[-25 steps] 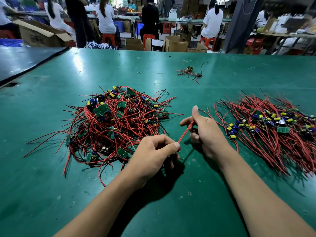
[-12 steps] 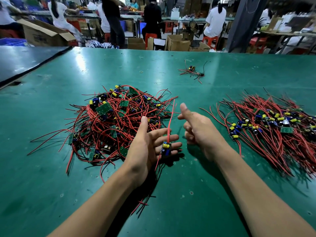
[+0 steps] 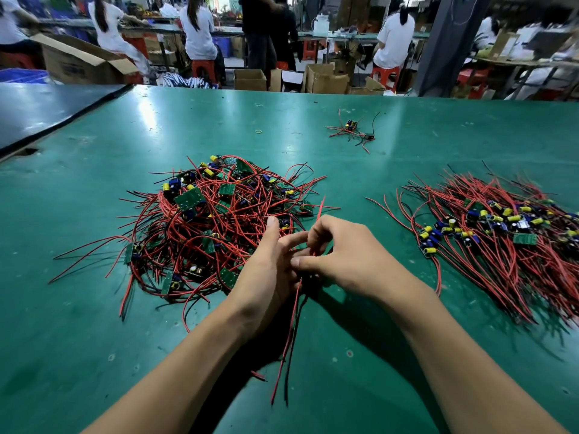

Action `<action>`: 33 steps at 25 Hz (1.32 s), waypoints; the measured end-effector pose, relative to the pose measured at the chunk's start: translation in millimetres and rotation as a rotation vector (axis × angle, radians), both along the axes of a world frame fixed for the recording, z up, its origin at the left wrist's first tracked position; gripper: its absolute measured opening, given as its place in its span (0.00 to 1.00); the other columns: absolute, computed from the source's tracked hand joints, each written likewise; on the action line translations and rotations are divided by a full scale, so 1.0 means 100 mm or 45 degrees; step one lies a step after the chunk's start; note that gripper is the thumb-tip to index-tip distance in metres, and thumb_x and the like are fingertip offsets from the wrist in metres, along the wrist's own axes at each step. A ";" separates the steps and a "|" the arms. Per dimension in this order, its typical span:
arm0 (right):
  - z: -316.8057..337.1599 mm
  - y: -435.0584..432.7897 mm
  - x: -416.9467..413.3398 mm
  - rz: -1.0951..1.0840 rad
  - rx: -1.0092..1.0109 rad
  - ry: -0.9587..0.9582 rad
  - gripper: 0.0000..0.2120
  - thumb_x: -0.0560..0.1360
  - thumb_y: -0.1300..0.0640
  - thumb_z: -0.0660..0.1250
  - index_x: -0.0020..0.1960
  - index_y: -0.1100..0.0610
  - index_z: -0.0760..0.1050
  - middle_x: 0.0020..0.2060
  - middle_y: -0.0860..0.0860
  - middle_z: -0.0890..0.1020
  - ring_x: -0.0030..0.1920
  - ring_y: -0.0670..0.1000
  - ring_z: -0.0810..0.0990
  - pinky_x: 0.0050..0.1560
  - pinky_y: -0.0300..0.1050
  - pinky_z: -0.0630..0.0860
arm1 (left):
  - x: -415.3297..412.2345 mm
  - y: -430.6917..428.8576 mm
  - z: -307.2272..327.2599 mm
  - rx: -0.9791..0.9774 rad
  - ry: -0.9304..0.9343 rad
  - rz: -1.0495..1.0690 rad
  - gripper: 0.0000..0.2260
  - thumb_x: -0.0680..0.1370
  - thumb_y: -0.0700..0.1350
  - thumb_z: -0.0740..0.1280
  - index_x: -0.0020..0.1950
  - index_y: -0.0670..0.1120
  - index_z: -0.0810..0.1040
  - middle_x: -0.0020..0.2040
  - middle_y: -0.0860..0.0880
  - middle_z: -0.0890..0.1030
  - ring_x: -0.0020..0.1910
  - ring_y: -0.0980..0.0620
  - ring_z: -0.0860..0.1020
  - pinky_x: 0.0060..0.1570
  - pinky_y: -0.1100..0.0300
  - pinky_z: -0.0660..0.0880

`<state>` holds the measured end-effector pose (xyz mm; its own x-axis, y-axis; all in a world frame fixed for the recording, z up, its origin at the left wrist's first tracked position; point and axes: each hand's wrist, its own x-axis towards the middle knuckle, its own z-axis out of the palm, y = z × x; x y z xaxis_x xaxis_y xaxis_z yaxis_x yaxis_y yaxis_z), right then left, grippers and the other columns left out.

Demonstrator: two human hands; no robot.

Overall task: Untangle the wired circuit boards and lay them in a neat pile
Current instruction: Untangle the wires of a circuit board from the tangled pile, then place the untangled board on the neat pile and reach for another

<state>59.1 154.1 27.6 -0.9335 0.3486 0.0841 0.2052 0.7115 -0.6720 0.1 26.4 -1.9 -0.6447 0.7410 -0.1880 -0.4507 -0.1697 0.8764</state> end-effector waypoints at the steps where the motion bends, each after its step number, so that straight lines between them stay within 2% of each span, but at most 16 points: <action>1: 0.02 0.00 0.01 -0.003 0.028 -0.003 0.12 0.68 0.53 0.78 0.43 0.52 0.75 0.40 0.47 0.83 0.39 0.44 0.79 0.37 0.33 0.73 | 0.00 0.00 -0.01 -0.001 0.005 0.005 0.33 0.79 0.66 0.46 0.65 0.43 0.74 0.52 0.42 0.84 0.44 0.51 0.79 0.47 0.55 0.73; 3: 0.05 0.05 0.01 -0.042 -0.041 -0.017 0.10 0.67 0.57 0.77 0.42 0.51 0.76 0.40 0.47 0.84 0.38 0.44 0.79 0.36 0.30 0.72 | -0.01 0.02 -0.02 -0.020 0.007 0.030 0.31 0.79 0.65 0.47 0.63 0.44 0.75 0.57 0.41 0.83 0.49 0.50 0.81 0.49 0.57 0.76; 6: 0.07 0.28 0.04 -0.211 -0.265 0.019 0.08 0.69 0.59 0.78 0.41 0.52 0.78 0.38 0.50 0.84 0.38 0.49 0.80 0.42 0.43 0.78 | 0.00 0.03 0.00 -0.084 0.003 0.053 0.30 0.79 0.65 0.47 0.61 0.46 0.76 0.60 0.41 0.81 0.57 0.47 0.81 0.57 0.52 0.78; 7: 0.07 0.38 0.06 -0.296 -0.270 0.044 0.07 0.69 0.60 0.78 0.41 0.53 0.79 0.38 0.50 0.84 0.39 0.50 0.81 0.42 0.42 0.76 | 0.01 0.03 0.00 -0.098 0.005 0.059 0.30 0.79 0.65 0.47 0.61 0.45 0.76 0.59 0.41 0.81 0.58 0.47 0.81 0.58 0.51 0.78; 9: 0.03 0.59 0.11 -0.481 -0.126 0.056 0.06 0.71 0.59 0.77 0.45 0.54 0.81 0.40 0.51 0.84 0.44 0.52 0.82 0.43 0.40 0.75 | 0.01 0.01 -0.01 -0.091 0.017 0.059 0.31 0.79 0.64 0.48 0.63 0.43 0.76 0.59 0.41 0.82 0.58 0.46 0.81 0.59 0.51 0.78; 10: 0.00 0.69 0.14 -0.562 -0.007 0.037 0.06 0.72 0.58 0.76 0.47 0.55 0.81 0.43 0.53 0.85 0.48 0.54 0.82 0.48 0.41 0.75 | 0.01 0.00 -0.01 -0.082 0.024 0.052 0.31 0.79 0.64 0.48 0.63 0.42 0.76 0.59 0.41 0.82 0.58 0.46 0.81 0.59 0.51 0.78; 12: -0.05 0.78 0.19 -0.699 0.247 -0.047 0.09 0.74 0.51 0.74 0.51 0.53 0.81 0.50 0.54 0.83 0.56 0.59 0.79 0.58 0.50 0.75 | 0.02 -0.02 0.00 -0.082 0.038 0.040 0.32 0.79 0.63 0.48 0.63 0.40 0.77 0.59 0.41 0.82 0.58 0.47 0.81 0.58 0.52 0.78; 13: -0.05 0.77 0.18 -0.729 0.329 -0.052 0.10 0.74 0.48 0.73 0.52 0.51 0.81 0.51 0.54 0.83 0.57 0.60 0.78 0.60 0.53 0.74 | 0.03 -0.02 0.00 -0.087 0.044 0.037 0.32 0.80 0.63 0.48 0.62 0.40 0.77 0.59 0.41 0.82 0.58 0.46 0.81 0.58 0.52 0.78; 16: -0.07 0.57 0.05 -0.516 0.210 0.097 0.07 0.74 0.47 0.73 0.44 0.51 0.80 0.45 0.53 0.85 0.49 0.56 0.81 0.53 0.47 0.76 | 0.06 0.00 0.01 -0.105 0.062 0.027 0.32 0.81 0.63 0.47 0.62 0.40 0.77 0.58 0.42 0.83 0.58 0.46 0.81 0.59 0.53 0.77; 17: -0.12 0.46 0.00 -0.420 0.188 0.066 0.07 0.74 0.47 0.72 0.43 0.50 0.80 0.44 0.53 0.85 0.48 0.55 0.81 0.51 0.46 0.76 | 0.06 0.00 0.01 -0.107 0.070 0.024 0.32 0.81 0.62 0.47 0.61 0.40 0.78 0.58 0.42 0.83 0.58 0.47 0.81 0.59 0.53 0.77; 19: -0.26 0.31 -0.07 -0.342 0.271 -0.056 0.09 0.75 0.45 0.70 0.45 0.51 0.81 0.47 0.53 0.84 0.51 0.56 0.80 0.54 0.49 0.77 | 0.07 0.00 0.02 -0.103 0.084 0.028 0.31 0.81 0.62 0.46 0.60 0.40 0.78 0.57 0.41 0.83 0.58 0.45 0.81 0.59 0.53 0.77; 23: -0.33 0.45 -0.03 -0.616 0.496 -0.147 0.15 0.77 0.40 0.66 0.53 0.49 0.82 0.55 0.56 0.79 0.61 0.61 0.74 0.58 0.53 0.71 | 0.06 0.00 0.03 -0.093 0.078 0.032 0.31 0.81 0.62 0.47 0.58 0.39 0.79 0.58 0.39 0.82 0.58 0.45 0.81 0.59 0.52 0.77; 28: -0.32 0.58 0.03 -0.750 0.535 -0.178 0.16 0.78 0.41 0.65 0.56 0.51 0.81 0.58 0.57 0.78 0.62 0.62 0.73 0.60 0.55 0.69 | 0.04 0.00 0.01 -0.069 0.068 0.021 0.31 0.81 0.61 0.48 0.58 0.38 0.79 0.56 0.40 0.83 0.57 0.47 0.82 0.59 0.53 0.78; 33: -0.48 0.23 -0.18 -0.354 0.493 0.105 0.12 0.79 0.47 0.66 0.59 0.51 0.80 0.58 0.52 0.79 0.62 0.57 0.73 0.59 0.51 0.68 | 0.04 -0.01 0.00 -0.060 0.083 0.025 0.30 0.82 0.60 0.48 0.54 0.38 0.80 0.54 0.39 0.84 0.54 0.45 0.83 0.57 0.52 0.78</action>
